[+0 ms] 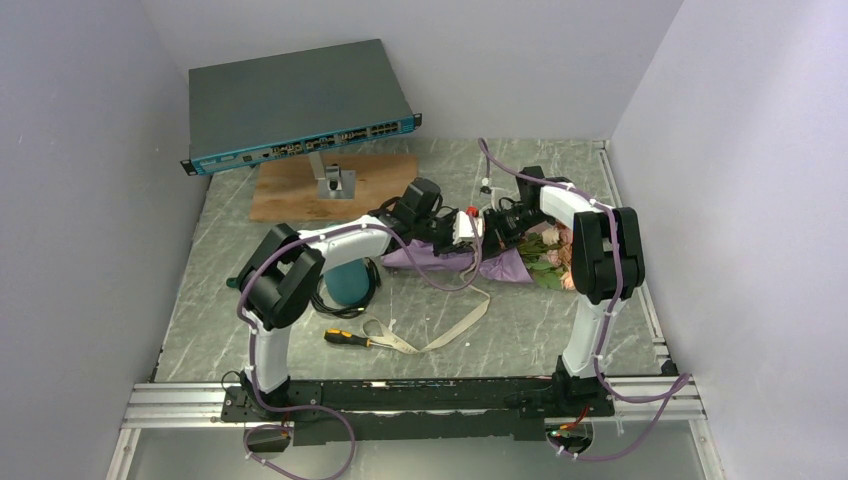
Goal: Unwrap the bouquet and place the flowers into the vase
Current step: Untie the ribbon from the wrapping paper.
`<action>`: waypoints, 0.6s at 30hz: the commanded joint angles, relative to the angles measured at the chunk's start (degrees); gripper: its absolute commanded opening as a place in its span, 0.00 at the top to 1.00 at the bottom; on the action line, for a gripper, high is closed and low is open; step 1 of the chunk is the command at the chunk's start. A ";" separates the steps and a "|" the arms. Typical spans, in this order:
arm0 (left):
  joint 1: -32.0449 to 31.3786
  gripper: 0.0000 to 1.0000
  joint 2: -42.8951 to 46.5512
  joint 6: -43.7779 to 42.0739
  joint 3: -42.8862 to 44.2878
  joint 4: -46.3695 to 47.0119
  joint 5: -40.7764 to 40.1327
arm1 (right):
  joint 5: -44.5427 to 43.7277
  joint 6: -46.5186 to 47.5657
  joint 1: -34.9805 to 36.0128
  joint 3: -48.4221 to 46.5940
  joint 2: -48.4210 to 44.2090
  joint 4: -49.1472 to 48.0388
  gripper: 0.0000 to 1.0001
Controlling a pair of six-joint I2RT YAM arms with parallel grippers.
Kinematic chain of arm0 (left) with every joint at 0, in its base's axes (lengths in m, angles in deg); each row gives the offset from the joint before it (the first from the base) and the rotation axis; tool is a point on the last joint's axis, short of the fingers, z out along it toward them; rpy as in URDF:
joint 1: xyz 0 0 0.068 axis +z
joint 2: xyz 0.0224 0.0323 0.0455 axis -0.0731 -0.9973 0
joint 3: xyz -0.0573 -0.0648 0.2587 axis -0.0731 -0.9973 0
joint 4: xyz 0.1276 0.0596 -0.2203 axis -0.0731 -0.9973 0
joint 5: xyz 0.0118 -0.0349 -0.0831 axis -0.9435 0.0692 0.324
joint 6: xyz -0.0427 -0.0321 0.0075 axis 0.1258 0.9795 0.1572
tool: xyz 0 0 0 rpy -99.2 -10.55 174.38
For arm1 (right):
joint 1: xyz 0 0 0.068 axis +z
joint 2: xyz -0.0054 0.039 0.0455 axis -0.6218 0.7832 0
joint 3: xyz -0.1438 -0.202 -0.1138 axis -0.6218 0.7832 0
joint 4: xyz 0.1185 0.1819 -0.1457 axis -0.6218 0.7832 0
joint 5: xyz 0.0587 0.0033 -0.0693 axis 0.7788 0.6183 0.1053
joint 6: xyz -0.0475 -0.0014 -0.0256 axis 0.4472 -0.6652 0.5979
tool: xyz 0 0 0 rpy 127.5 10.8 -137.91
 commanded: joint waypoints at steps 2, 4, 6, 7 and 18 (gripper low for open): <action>-0.31 0.77 -1.44 -5.12 4.04 1.03 1.77 | 2.19 2.37 -0.28 0.76 -3.40 0.22 1.00; -0.56 0.77 -3.23 -6.40 5.38 0.29 1.40 | 2.27 2.36 -0.28 0.89 -3.79 0.15 1.00; -0.57 0.76 -4.75 -7.12 6.17 0.35 0.81 | 2.31 2.20 -0.28 1.02 -4.02 0.04 1.00; -0.59 0.75 -5.53 -7.64 6.35 0.25 0.54 | 2.36 2.12 -0.28 1.03 -4.05 0.00 1.00; -0.92 0.71 -8.51 -10.38 5.04 -0.33 1.99 | 2.58 1.63 -0.28 1.24 -4.73 -0.46 1.00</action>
